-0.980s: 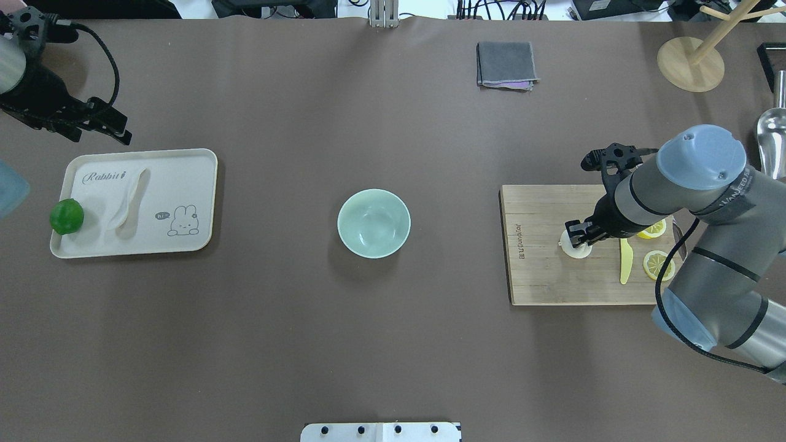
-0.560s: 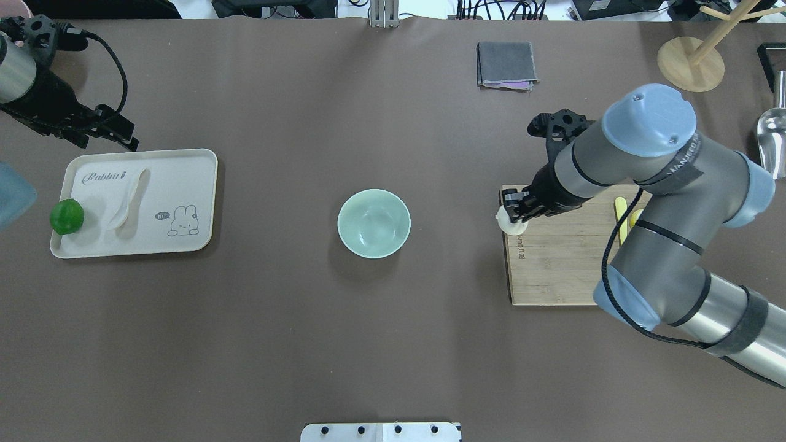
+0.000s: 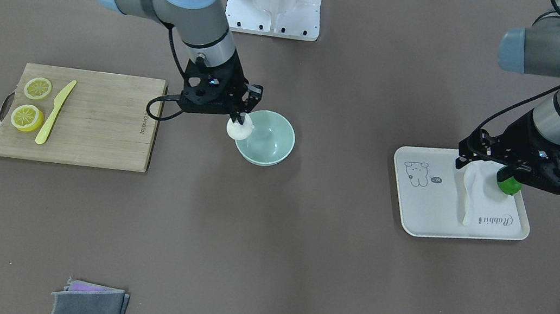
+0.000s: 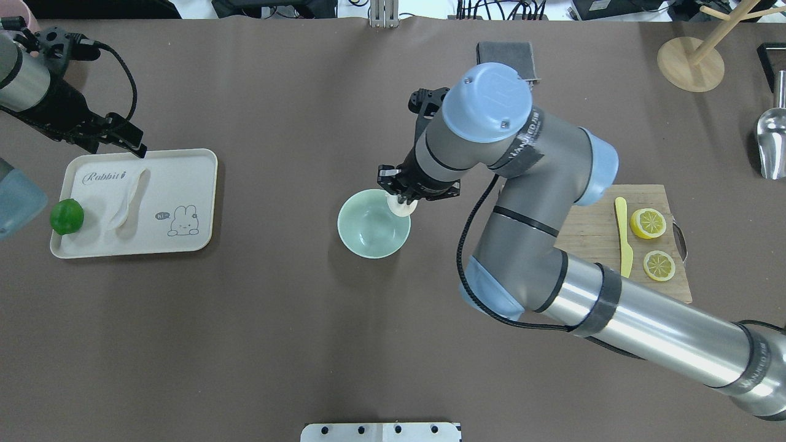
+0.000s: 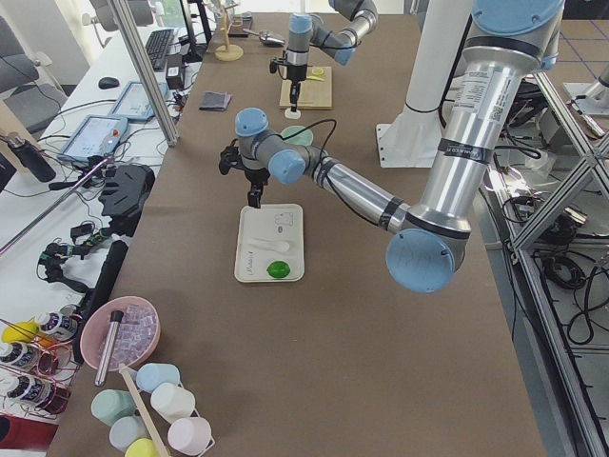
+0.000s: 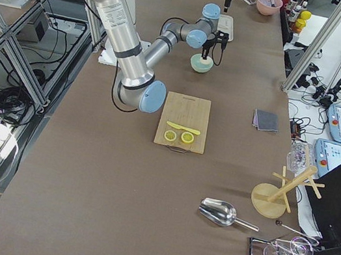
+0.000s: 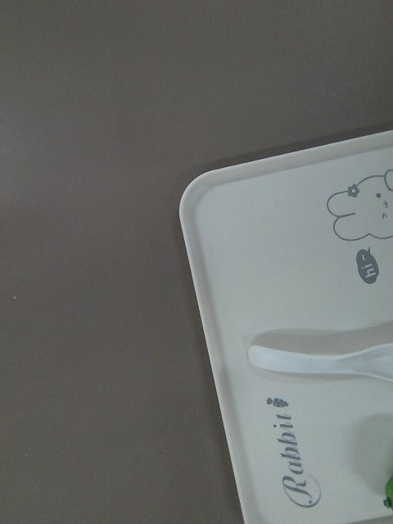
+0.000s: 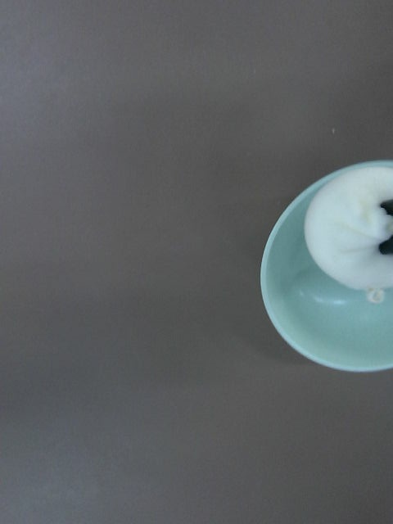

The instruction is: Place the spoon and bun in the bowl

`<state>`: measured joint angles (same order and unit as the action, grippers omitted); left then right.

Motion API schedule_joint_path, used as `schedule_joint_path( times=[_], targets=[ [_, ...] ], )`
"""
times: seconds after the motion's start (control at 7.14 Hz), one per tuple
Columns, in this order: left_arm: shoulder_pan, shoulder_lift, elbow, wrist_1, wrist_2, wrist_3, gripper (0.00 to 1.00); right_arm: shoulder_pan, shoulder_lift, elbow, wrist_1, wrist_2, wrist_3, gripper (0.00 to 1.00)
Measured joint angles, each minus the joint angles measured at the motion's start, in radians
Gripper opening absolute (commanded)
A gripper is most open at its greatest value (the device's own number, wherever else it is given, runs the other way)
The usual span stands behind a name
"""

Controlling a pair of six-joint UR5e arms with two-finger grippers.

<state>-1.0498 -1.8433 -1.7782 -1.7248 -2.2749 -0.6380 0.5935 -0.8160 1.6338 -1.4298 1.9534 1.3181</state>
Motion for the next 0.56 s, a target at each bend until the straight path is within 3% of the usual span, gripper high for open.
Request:
schedule_joint_path(
  times=[0.14,0.56],
  targets=[
    [0.001,0.0,0.0,-0.002,0.0,-0.007,0.95,-0.016,0.036,-0.038,0.007,-0.02,0.015,0.99],
    [0.051,0.008,0.0,-0.004,0.05,-0.049,0.95,-0.041,0.037,-0.033,0.034,-0.047,0.068,1.0]
  ],
)
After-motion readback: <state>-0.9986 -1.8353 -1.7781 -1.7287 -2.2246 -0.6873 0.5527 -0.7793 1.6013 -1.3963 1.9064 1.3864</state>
